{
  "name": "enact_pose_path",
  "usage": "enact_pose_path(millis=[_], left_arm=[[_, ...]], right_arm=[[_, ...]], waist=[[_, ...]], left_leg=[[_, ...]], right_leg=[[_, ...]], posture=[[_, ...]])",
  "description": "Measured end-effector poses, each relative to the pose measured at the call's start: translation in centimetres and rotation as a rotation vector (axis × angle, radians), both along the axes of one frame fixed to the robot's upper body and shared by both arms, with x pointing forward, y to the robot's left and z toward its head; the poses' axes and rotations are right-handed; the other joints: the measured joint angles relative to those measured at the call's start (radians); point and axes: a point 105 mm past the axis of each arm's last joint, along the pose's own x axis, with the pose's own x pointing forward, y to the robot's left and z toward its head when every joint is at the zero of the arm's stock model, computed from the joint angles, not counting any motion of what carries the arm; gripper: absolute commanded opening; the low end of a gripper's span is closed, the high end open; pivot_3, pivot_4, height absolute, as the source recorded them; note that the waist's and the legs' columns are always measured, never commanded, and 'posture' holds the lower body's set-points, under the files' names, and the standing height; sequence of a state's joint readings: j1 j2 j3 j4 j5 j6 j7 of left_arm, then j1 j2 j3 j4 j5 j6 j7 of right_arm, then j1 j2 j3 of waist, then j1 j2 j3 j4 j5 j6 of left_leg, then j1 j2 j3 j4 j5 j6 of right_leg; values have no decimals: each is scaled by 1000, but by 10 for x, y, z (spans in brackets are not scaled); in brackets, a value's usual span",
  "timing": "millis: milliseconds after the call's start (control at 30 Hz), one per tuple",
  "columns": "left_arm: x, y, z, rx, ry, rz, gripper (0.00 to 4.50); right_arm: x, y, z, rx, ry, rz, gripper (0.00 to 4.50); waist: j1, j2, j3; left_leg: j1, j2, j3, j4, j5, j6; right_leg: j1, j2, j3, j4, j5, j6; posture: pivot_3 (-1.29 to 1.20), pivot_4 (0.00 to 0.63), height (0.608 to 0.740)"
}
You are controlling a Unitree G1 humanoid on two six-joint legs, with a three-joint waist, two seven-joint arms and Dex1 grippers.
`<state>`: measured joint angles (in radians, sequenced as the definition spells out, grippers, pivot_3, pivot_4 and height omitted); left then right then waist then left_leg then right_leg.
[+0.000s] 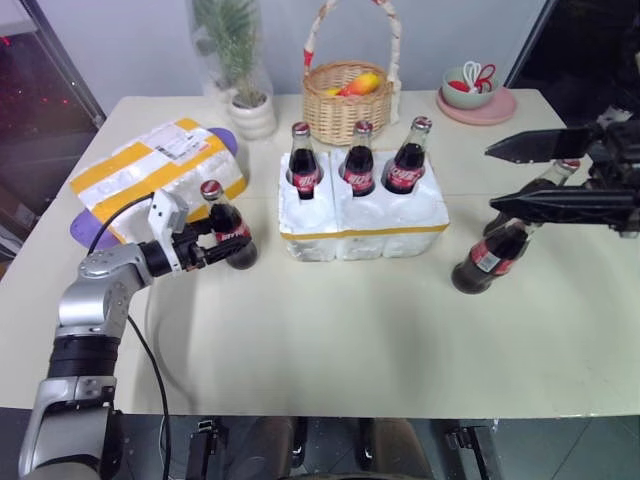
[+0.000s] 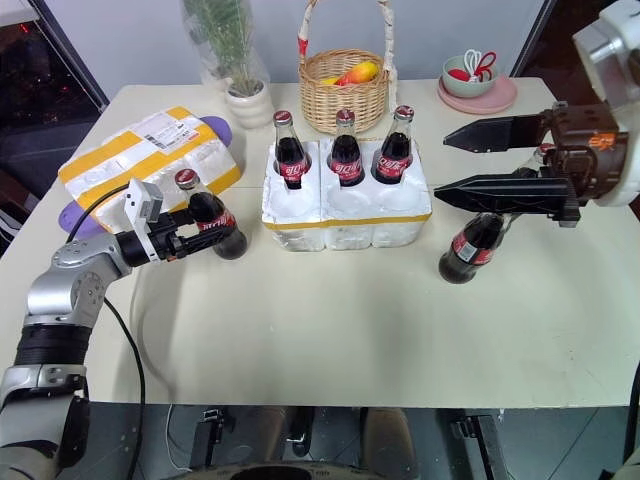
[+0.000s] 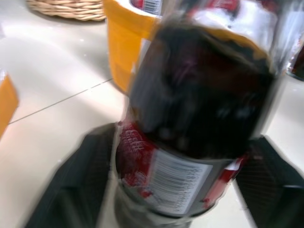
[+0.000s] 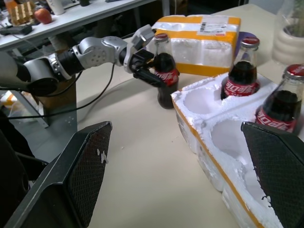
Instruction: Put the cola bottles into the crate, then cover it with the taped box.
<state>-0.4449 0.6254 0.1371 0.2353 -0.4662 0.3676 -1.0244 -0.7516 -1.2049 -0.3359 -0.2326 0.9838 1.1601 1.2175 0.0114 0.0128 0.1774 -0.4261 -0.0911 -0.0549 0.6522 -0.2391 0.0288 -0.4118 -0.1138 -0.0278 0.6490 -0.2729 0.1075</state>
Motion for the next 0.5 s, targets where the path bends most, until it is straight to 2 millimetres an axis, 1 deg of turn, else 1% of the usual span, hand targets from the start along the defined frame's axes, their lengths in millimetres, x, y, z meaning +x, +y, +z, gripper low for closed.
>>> enact_pose_path(millis=[200, 300, 367, 433, 467, 500], left_arm=[[-3, 4, 4, -3, 52, -26, 2782], [-3, 4, 17, -11, 76, -68, 2782], [-4, 2, 31, -24, 82, -107, 2782], [-6, -1, 56, -37, 81, -182, 2782], [-7, -5, 70, -37, 65, -220, 2782], [-6, -12, 86, -32, 47, -273, 2782]], right_arm=[[3, -1, -5, 8, 3, -14, 4500], [4, -1, -6, 12, 5, -17, 4500], [4, -1, -7, 13, 2, -17, 4500], [4, -2, -9, 14, 9, -20, 4500], [4, -2, -9, 15, 7, -23, 4500], [3, -3, -9, 18, 3, -30, 4500]], waist=[[-1, -2, 1], [0, -4, 2], [1, -6, 3], [2, -10, 6], [2, -10, 6], [5, -11, 7]], left_leg=[[0, 0, 0, 0, 0, 0], [-1, 0, 0, 0, 0, 0], [-1, 0, 0, 0, 0, 0], [-2, 0, -1, 1, 0, 0], [-2, -1, -1, 1, 0, 0], [-2, -1, -1, 2, 0, 0]], right_leg=[[0, 0, 0, 0, 0, 0], [-1, 0, 0, 0, 0, 0], [0, 0, 0, 0, 0, 0], [-1, 0, -1, 0, 0, 0], [-1, 0, -1, 0, 0, 0], [0, 0, -1, 0, 0, 0]], posture=[[0, 150, 740], [0, 150, 740], [0, 150, 740], [0, 150, 740], [0, 150, 740], [0, 150, 740]])
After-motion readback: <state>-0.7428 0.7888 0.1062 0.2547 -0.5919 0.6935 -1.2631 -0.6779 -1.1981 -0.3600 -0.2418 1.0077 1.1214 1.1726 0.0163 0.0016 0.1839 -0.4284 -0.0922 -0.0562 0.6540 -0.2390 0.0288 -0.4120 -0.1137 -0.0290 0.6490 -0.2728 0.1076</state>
